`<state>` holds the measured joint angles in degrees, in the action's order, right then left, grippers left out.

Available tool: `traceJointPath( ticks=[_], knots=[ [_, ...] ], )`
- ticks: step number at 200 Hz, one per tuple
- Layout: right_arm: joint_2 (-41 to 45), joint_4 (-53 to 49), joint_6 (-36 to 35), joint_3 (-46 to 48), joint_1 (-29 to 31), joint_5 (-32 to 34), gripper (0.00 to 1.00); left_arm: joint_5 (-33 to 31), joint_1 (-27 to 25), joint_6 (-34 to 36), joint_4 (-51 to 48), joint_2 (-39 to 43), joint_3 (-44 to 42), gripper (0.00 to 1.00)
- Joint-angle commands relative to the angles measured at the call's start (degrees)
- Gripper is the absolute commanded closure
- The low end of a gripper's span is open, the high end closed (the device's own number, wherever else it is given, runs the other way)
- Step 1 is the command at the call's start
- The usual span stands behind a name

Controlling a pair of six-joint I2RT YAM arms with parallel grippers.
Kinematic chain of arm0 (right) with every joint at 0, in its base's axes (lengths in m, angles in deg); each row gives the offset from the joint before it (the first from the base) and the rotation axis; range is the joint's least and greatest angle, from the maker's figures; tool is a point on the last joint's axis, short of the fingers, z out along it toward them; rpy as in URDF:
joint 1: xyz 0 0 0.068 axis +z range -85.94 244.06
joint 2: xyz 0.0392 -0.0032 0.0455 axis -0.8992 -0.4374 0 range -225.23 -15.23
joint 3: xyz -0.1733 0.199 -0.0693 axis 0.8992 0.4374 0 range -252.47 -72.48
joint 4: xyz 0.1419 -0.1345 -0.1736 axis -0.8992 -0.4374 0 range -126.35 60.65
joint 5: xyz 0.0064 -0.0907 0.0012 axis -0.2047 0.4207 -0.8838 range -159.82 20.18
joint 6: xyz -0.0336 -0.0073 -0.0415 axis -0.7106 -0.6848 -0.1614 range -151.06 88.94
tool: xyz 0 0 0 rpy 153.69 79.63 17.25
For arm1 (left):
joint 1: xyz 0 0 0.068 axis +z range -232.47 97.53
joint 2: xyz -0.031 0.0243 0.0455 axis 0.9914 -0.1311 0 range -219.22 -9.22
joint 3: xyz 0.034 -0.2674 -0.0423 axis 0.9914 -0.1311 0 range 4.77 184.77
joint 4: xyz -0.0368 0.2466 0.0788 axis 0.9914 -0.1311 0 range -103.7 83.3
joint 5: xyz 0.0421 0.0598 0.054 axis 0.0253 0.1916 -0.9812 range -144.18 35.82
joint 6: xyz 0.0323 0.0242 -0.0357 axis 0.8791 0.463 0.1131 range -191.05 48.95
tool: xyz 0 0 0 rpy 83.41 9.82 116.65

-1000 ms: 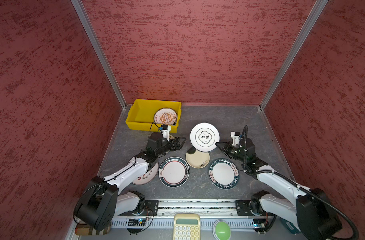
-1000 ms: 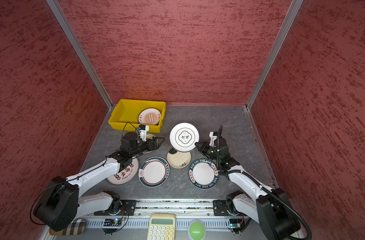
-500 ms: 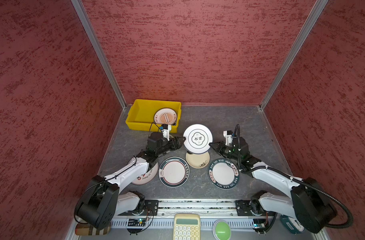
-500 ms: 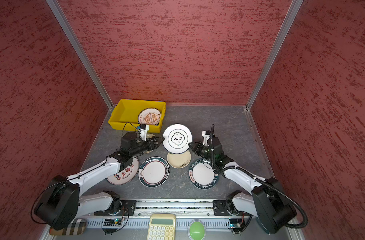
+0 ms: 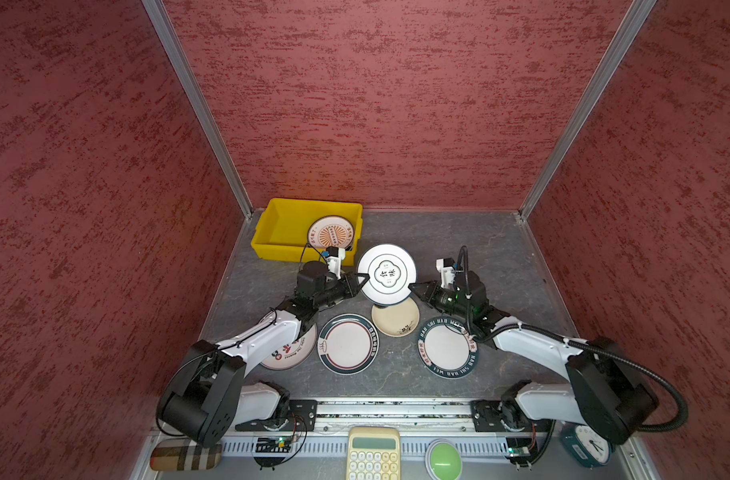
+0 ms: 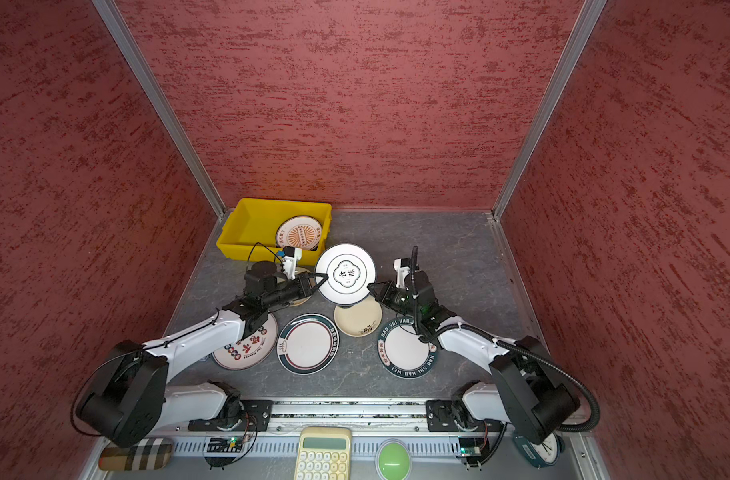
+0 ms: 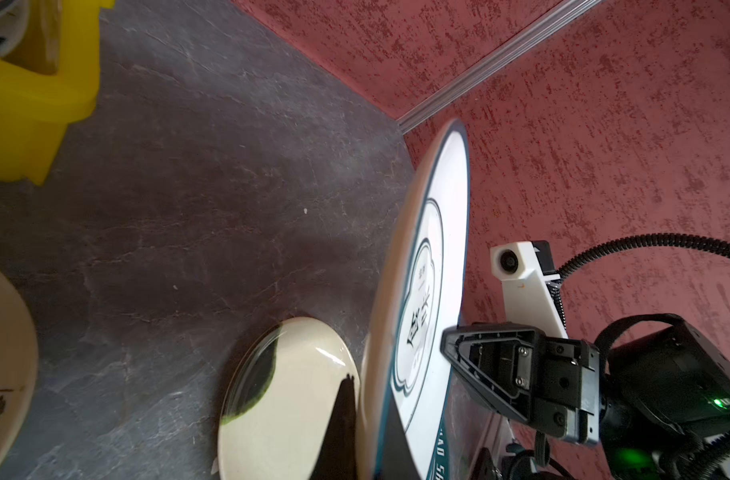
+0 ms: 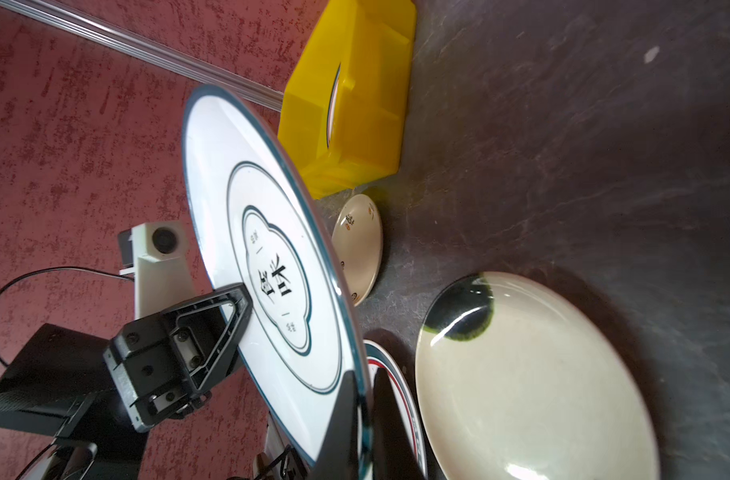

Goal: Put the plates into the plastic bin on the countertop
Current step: 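Close the left gripper on the white plate rim while right holds it, then carry the white plate into the yellow bin with left gripper while right withdraws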

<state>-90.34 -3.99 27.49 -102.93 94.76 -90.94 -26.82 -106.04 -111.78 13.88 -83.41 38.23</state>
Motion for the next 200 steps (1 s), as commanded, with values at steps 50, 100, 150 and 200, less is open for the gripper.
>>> traceJointPath(
  ticks=[50,100,150,200],
  knots=[
    [1.5,5.1,-1.0,-2.4,1.2,-1.1,0.37,-1.3,-0.7,3.0,-1.0,-0.6,0.6,1.0],
    [2.2,4.4,-0.8,-1.8,1.2,0.3,0.03,-1.4,-0.3,3.2,-1.6,-0.1,0.6,1.0],
    [5.6,-2.1,-4.6,-3.1,1.2,2.0,0.01,-2.5,-0.1,3.2,-2.0,1.6,0.2,1.0],
    [12.0,-12.6,-12.3,-4.9,1.3,6.3,0.01,-2.3,3.0,0.8,-1.5,1.5,2.9,1.0]
  ],
)
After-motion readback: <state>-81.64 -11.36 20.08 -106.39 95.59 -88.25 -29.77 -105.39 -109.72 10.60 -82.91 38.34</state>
